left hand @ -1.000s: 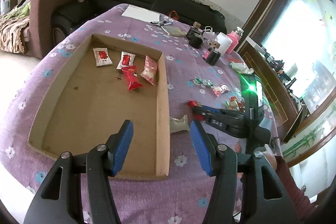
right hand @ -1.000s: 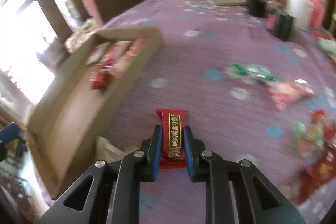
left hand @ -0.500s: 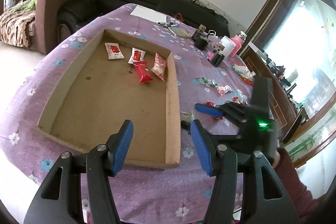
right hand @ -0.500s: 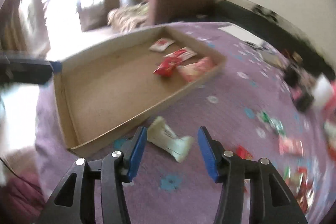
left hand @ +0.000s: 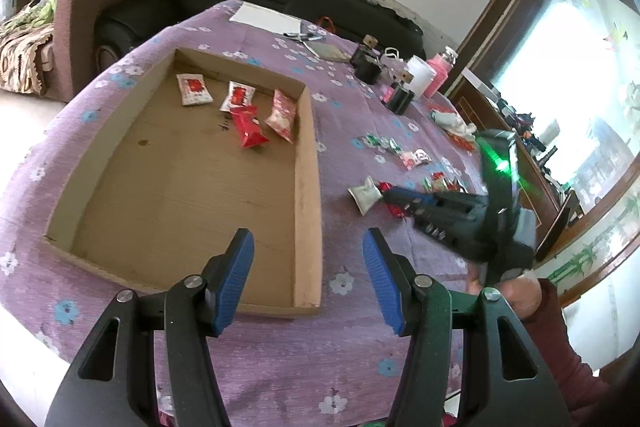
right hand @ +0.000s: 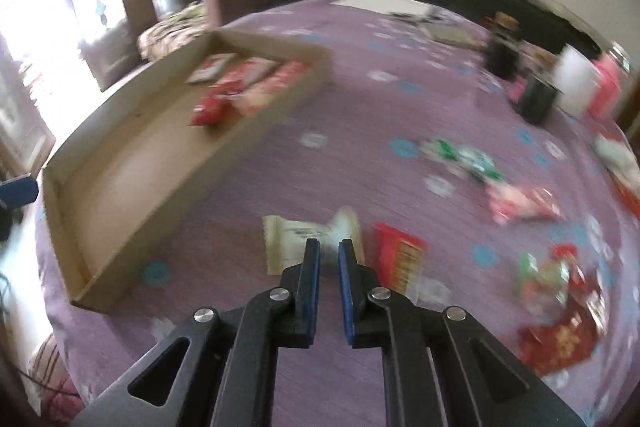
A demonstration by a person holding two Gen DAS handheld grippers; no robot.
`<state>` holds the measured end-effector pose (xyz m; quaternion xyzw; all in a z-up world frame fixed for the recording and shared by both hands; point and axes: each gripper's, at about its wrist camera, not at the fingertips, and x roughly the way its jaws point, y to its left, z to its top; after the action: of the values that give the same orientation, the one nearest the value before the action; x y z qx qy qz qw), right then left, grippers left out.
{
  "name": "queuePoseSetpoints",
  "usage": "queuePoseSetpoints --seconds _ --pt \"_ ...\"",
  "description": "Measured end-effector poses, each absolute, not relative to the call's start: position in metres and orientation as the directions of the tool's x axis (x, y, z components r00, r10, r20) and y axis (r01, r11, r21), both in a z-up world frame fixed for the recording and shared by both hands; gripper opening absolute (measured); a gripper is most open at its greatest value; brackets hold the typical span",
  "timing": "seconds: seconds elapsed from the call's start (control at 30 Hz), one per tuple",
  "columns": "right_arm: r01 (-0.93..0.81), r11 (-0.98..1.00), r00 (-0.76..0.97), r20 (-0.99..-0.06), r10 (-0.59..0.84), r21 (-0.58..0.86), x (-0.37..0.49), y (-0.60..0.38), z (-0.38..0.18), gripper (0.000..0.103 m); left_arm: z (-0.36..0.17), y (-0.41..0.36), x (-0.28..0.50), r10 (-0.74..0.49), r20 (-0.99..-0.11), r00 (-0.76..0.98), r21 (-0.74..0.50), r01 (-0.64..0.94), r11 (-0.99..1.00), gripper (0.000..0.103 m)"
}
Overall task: Organize snacks
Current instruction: 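Reach and grasp another red chocolate bar with the right tool, then grasp the white wrapped candy with the left tool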
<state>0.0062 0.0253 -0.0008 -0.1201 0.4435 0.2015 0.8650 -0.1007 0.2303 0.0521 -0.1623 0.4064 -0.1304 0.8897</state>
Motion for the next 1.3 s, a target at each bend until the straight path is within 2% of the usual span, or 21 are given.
queuePoseSetpoints --seconds 0.1,0.23,0.4,0.47,0.73,0.9,0.93,0.97,1.17,1.3 --pt "-0.4 0.917 0.563 -0.787 0.254 0.01 0.006 0.003 0.011 0.012 0.052 0.219 -0.101 -0.374 -0.687 0.623 -0.382 0.128 0.915 0.055" --pt "-0.296 0.952 0.616 -0.748 0.249 0.073 0.016 -0.038 0.023 0.032 0.051 0.198 -0.096 -0.384 -0.701 0.601 -0.356 0.172 0.918 0.055" --pt "-0.307 0.942 0.572 -0.766 0.294 0.132 0.026 -0.05 0.006 0.032 0.043 0.169 -0.084 -0.381 -0.735 0.561 -0.316 0.213 0.924 0.055" --pt "-0.318 0.94 0.559 -0.776 0.294 0.127 0.027 -0.043 -0.001 0.035 0.041 0.161 -0.081 -0.376 -0.746 0.55 -0.306 0.219 0.926 0.055" --pt "-0.385 0.914 0.556 -0.757 0.342 0.13 0.023 -0.026 -0.011 0.035 0.04 0.136 -0.066 -0.326 -0.767 0.553 -0.217 0.253 0.943 0.055" --pt "-0.416 0.9 0.527 -0.773 0.353 0.127 0.02 -0.018 -0.021 0.035 0.03 0.119 -0.05 -0.331 -0.785 0.524 -0.21 0.278 0.937 0.058" --pt "-0.421 0.9 0.535 -0.771 0.344 0.109 0.018 -0.016 -0.02 0.033 0.029 0.115 -0.046 -0.329 -0.789 0.519 -0.206 0.281 0.937 0.065" --pt "-0.422 0.899 0.534 -0.77 0.348 0.114 0.017 -0.016 -0.02 0.023 0.027 0.112 -0.043 -0.324 -0.791 0.518 -0.201 0.281 0.939 0.069" --pt "-0.29 0.947 0.572 -0.768 0.288 0.139 0.025 -0.046 -0.016 0.023 0.018 0.088 -0.02 -0.27 -0.817 0.509 -0.11 0.322 0.94 0.069" --pt "-0.212 0.955 0.563 -0.772 0.294 0.209 0.032 -0.072 -0.018 0.023 0.006 0.064 0.002 -0.183 -0.826 0.533 0.039 0.378 0.925 0.069"
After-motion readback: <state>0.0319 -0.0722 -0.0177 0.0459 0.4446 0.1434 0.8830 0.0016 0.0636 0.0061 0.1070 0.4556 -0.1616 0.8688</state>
